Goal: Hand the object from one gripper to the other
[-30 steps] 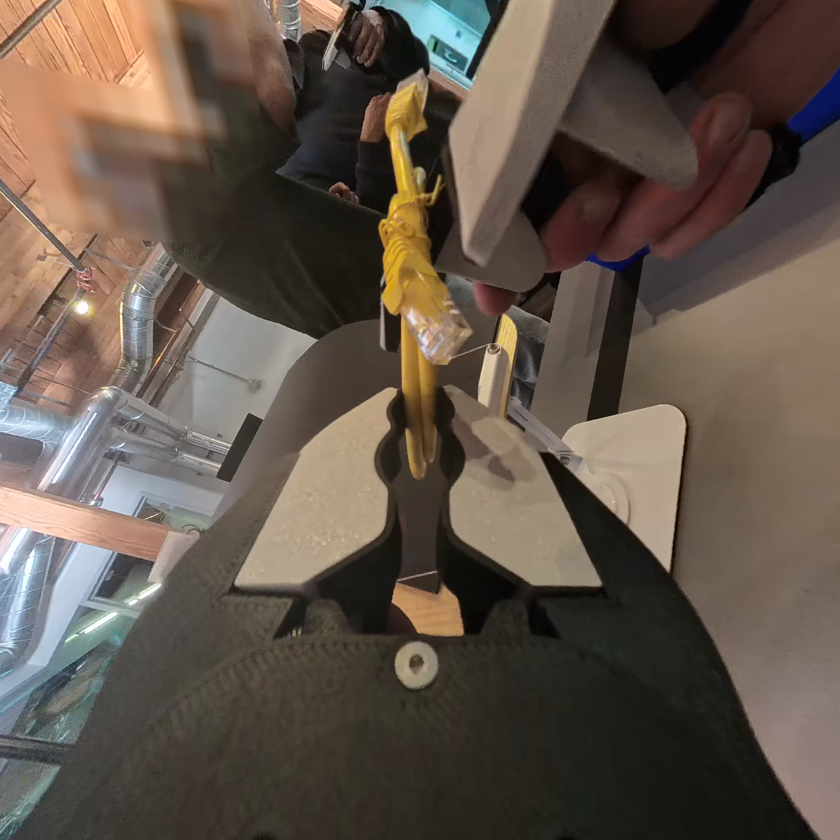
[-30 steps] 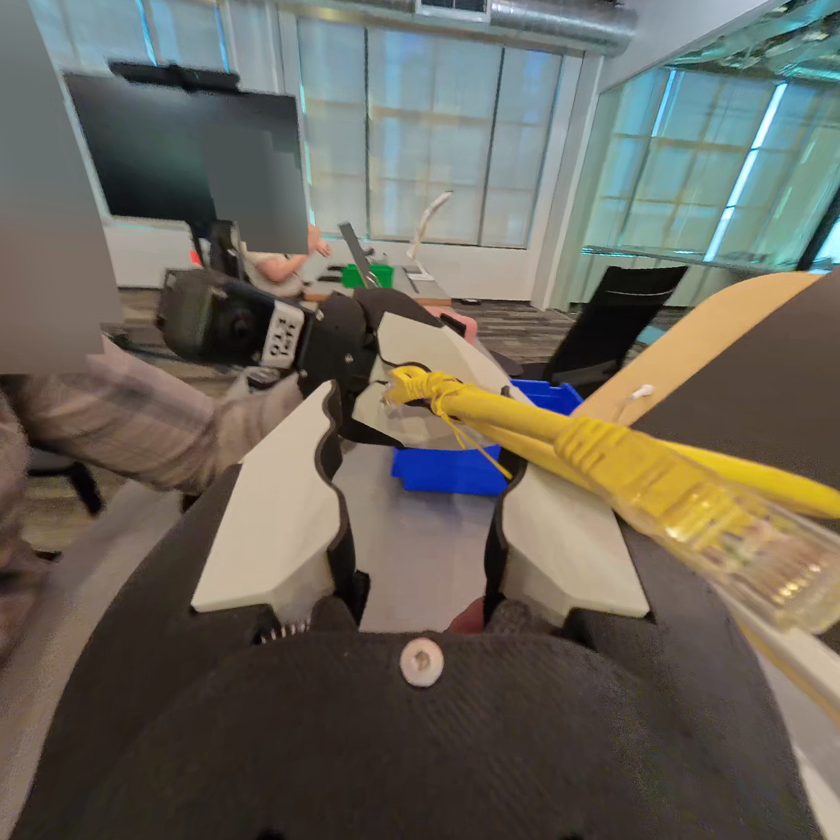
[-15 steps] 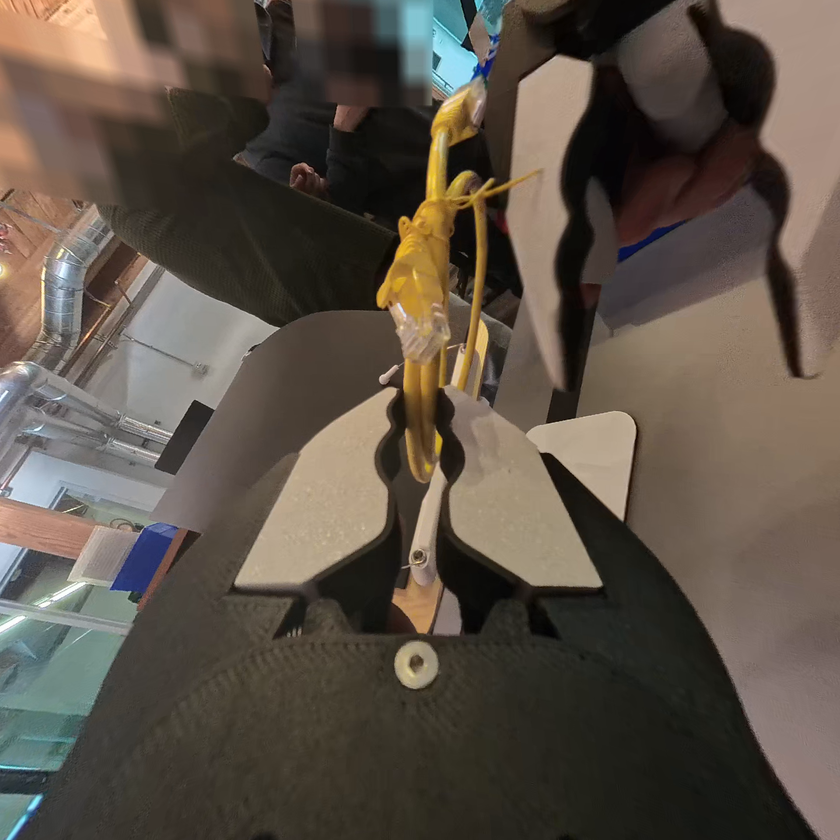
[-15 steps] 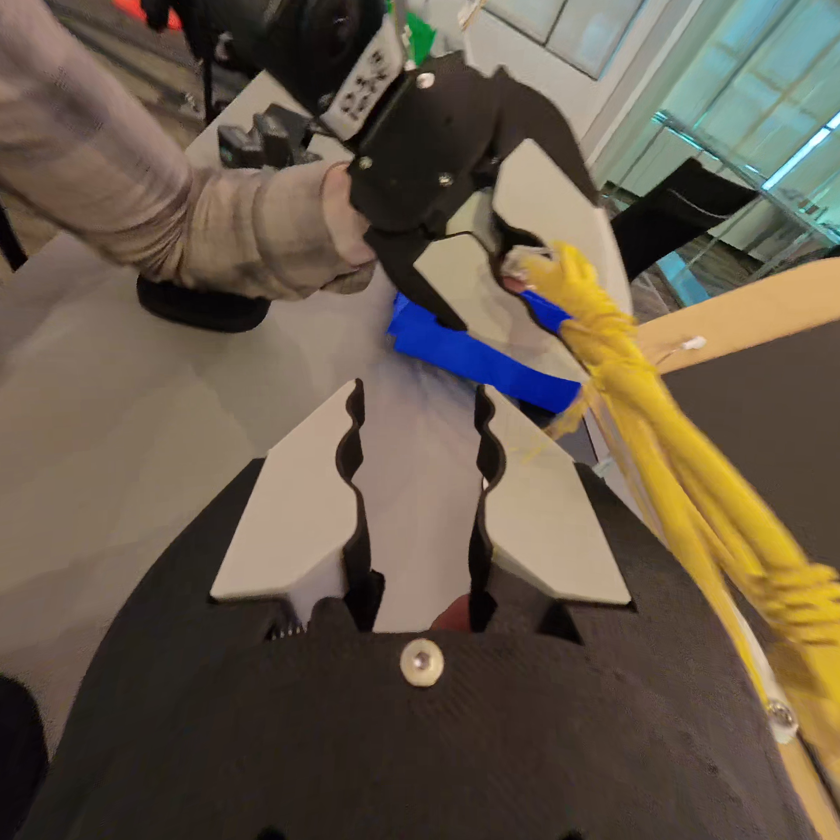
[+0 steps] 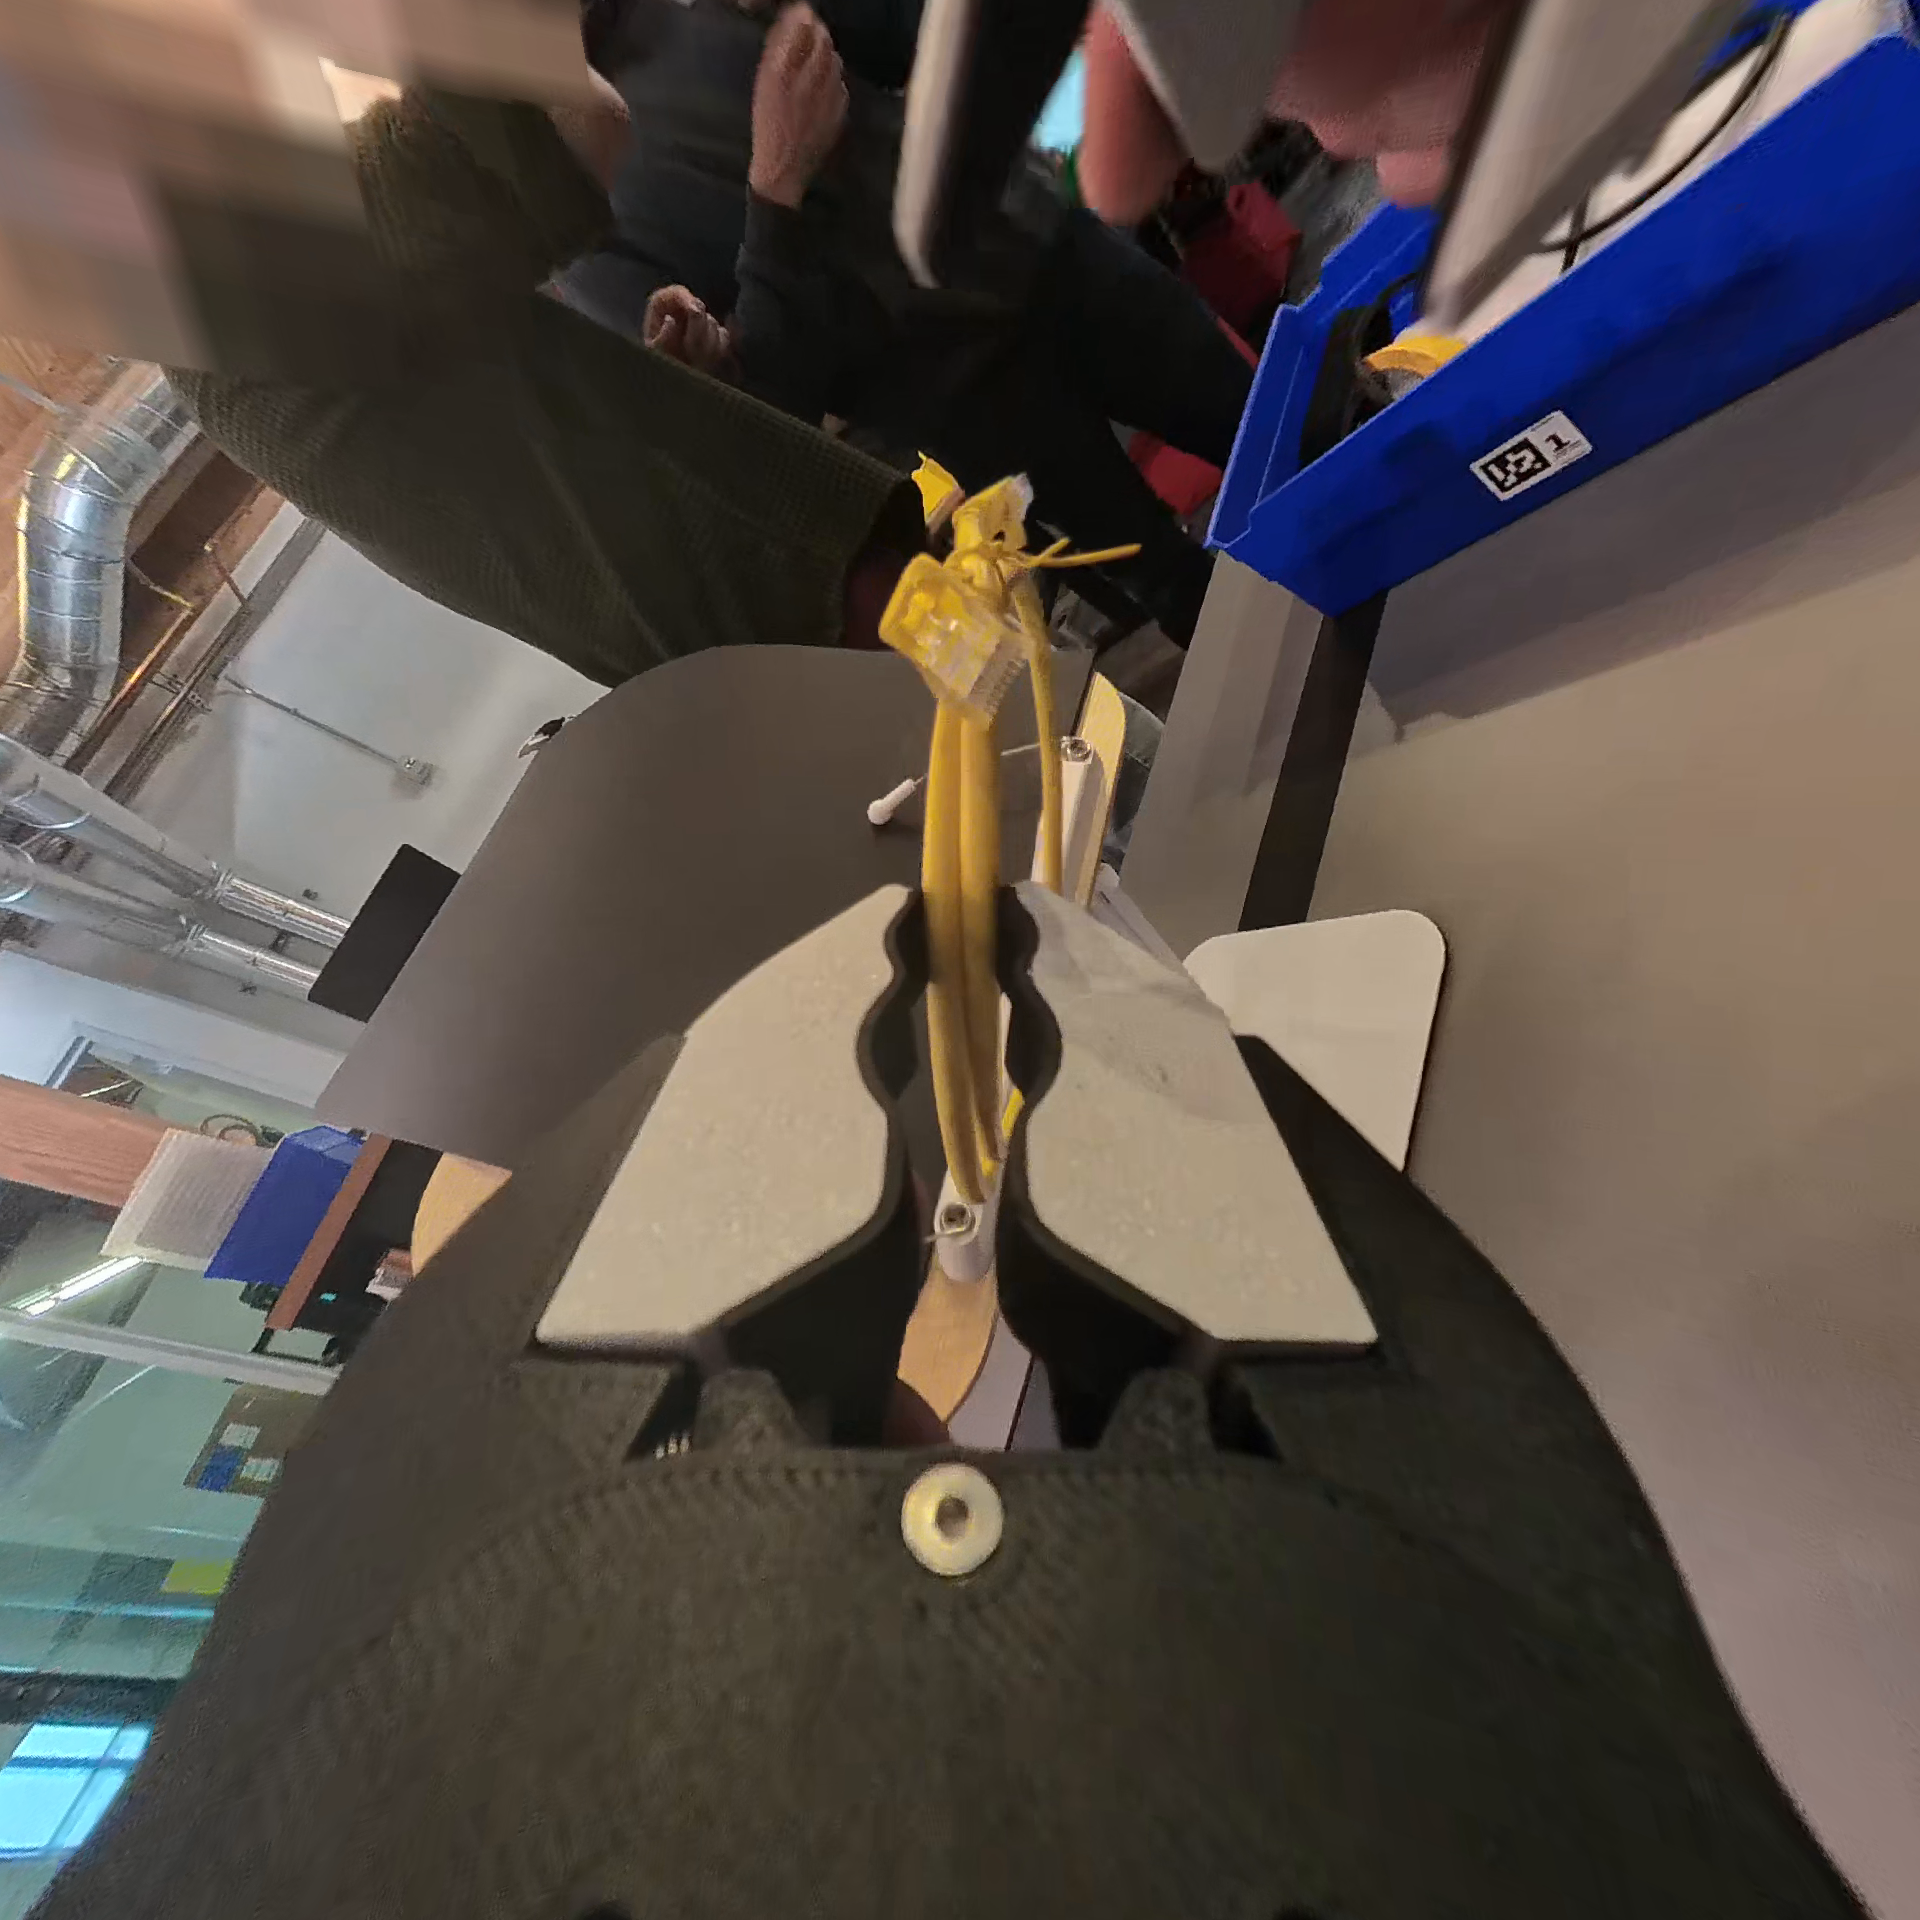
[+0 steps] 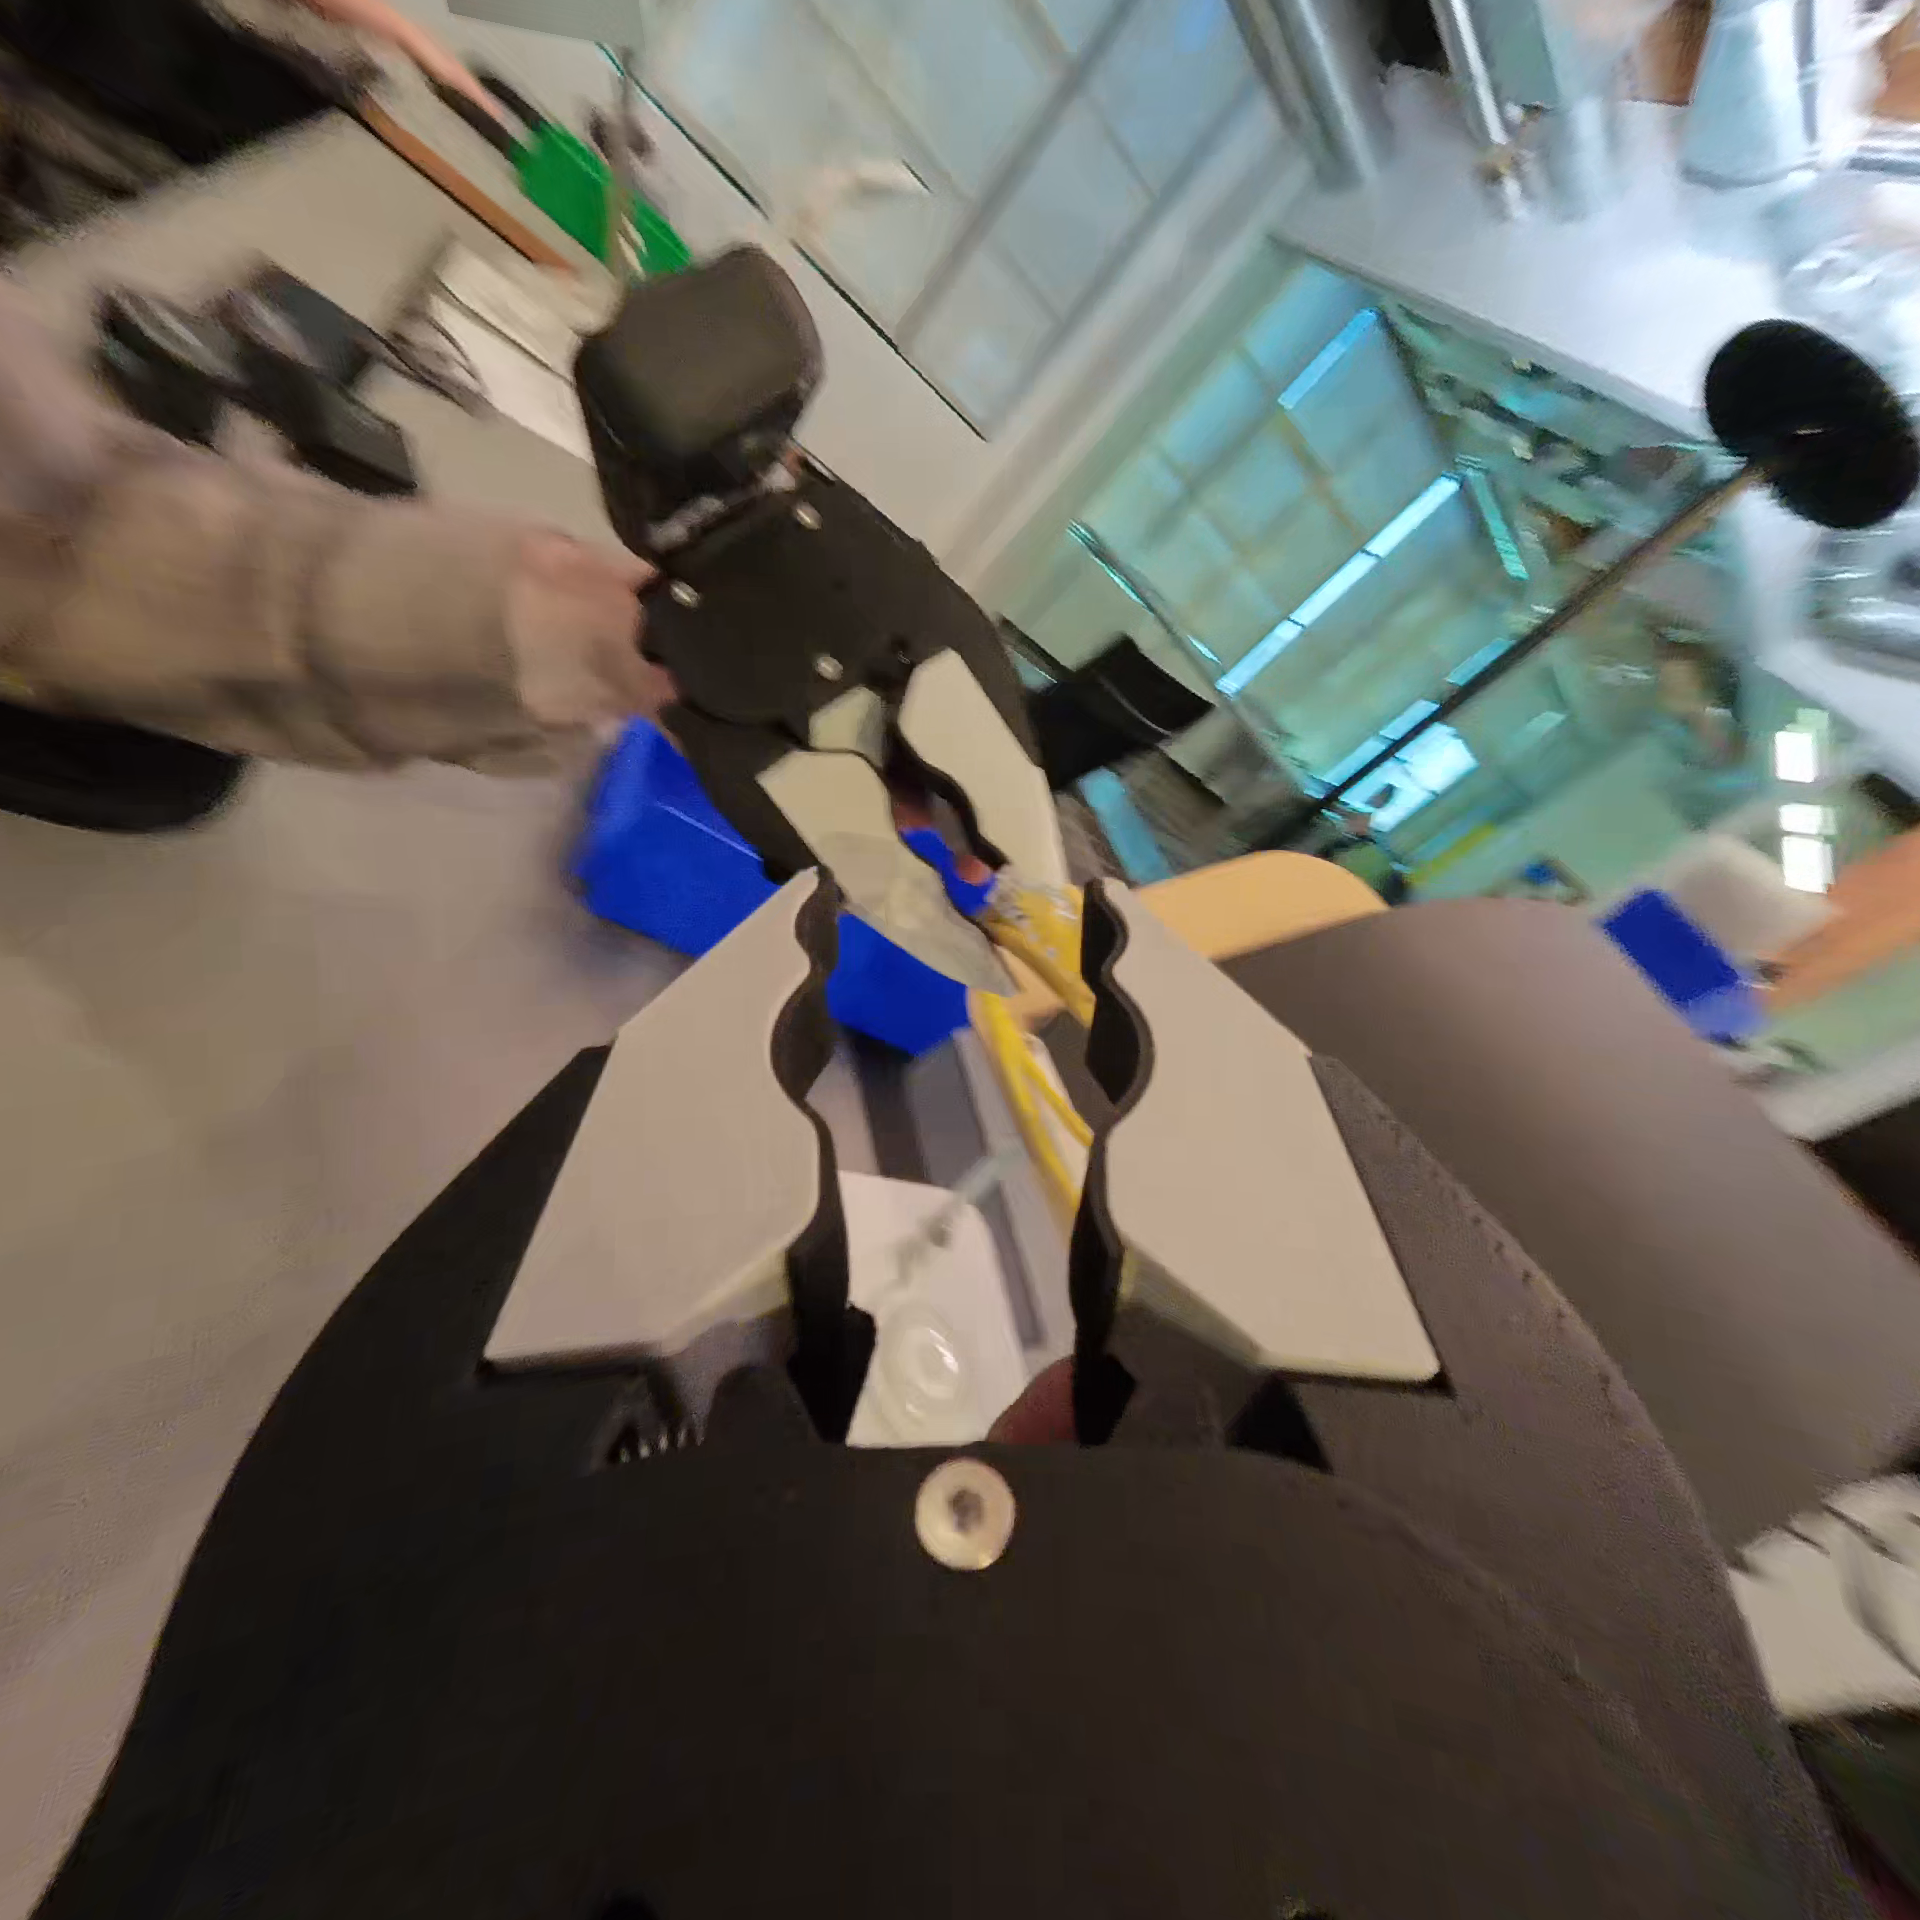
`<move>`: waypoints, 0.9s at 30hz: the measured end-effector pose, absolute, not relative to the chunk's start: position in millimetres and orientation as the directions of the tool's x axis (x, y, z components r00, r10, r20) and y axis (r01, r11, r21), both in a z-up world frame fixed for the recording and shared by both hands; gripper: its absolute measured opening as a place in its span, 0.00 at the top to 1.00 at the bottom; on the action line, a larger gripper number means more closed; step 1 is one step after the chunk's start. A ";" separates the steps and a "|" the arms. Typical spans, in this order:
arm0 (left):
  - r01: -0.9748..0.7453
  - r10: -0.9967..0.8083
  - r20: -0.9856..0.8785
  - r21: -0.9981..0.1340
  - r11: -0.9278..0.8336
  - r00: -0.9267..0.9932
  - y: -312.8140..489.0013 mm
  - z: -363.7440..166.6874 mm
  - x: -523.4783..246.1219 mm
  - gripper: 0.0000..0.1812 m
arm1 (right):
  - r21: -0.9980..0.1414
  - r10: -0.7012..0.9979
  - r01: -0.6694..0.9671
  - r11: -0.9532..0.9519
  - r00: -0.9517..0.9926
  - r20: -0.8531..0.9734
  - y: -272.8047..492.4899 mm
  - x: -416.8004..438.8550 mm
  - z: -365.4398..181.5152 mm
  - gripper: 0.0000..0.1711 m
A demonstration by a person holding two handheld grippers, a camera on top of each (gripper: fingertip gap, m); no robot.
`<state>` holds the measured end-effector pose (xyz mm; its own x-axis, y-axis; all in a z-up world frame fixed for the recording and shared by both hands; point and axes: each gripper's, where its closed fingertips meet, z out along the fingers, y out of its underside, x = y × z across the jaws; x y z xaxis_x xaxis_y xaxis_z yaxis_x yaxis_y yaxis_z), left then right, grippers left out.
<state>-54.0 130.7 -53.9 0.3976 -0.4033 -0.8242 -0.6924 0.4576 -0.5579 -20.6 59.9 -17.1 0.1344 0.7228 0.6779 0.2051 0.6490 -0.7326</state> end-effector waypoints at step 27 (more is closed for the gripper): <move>-0.665 -0.539 -0.767 -0.608 0.434 0.349 113.2 -66.4 -37.6 0.93 | -0.181 0.155 0.689 0.702 0.099 0.983 128.1 -31.1 -50.1 0.89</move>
<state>-37.6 113.2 -66.4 0.3488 -0.5392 -0.7665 -0.6650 0.4339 -0.6079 -31.1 128.1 -50.1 0.0994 0.1552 0.9829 0.6887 0.7022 -0.1805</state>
